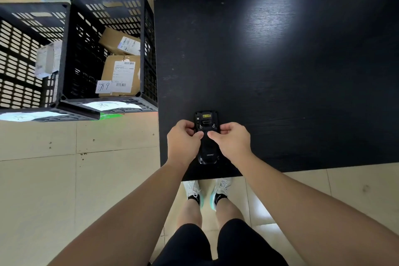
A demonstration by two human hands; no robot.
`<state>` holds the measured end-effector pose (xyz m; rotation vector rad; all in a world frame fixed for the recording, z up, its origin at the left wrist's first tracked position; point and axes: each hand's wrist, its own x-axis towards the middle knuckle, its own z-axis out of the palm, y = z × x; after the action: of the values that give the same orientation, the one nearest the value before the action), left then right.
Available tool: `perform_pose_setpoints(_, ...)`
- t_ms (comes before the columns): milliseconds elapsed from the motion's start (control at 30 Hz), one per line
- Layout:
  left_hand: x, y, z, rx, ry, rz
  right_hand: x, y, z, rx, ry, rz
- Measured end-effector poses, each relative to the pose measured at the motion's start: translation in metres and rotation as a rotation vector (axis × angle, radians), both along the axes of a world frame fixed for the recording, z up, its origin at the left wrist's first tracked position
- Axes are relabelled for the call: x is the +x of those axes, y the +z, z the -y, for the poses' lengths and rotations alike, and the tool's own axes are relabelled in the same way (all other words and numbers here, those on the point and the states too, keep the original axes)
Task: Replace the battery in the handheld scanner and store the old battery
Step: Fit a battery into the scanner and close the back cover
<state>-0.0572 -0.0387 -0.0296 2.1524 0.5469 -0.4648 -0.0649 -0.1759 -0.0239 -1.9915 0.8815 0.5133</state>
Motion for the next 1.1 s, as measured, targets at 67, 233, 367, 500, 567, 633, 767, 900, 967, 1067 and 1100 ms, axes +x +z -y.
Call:
perform_pose_setpoints(67, 0.002, 0.003, -0.003, 0.036, -0.120, 0.085, 0.000, 0.000, 0.000, 0.000, -0.003, -0.004)
perform_pose_setpoints(233, 0.024, 0.010, -0.013, 0.152, -0.577, 0.240, 0.000, 0.000, 0.000, -0.002, 0.004, 0.001)
perform_pose_setpoints(367, 0.044, 0.010, -0.023, 0.252, -0.944, 0.229, 0.000, -0.001, 0.000, 0.013, -0.003, 0.004)
perform_pose_setpoints(500, 0.058, 0.013, -0.028, 0.310, -1.197, 0.237, -0.001, -0.002, 0.001, 0.018, 0.002, 0.010)
perform_pose_setpoints(567, 0.064, 0.014, -0.028, 0.329, -1.303, 0.269, -0.002, -0.001, 0.001, 0.019, 0.002, 0.010)
perform_pose_setpoints(633, 0.069, 0.015, -0.027, 0.349, -1.382, 0.271, -0.002, -0.002, 0.001, 0.020, 0.004, 0.014)
perform_pose_setpoints(767, 0.076, 0.015, -0.026, 0.388, -1.505, 0.287, -0.003, -0.003, 0.001, 0.020, 0.017, 0.021)
perform_pose_setpoints(900, 0.078, 0.013, -0.025, 0.414, -1.550, 0.319, -0.003, -0.004, 0.001, 0.009, 0.027, 0.034)
perform_pose_setpoints(967, 0.076, 0.011, -0.026, 0.400, -1.522, 0.314, -0.004, -0.004, 0.001, 0.006, 0.027, 0.038)
perform_pose_setpoints(1067, 0.072, 0.008, -0.028, 0.389, -1.454, 0.298, -0.004, -0.004, 0.000, 0.006, 0.020, 0.042)
perform_pose_setpoints(1100, 0.070, 0.009, -0.028, 0.396, -1.435, 0.290, -0.004, -0.004, 0.000, 0.006, 0.018, 0.043)
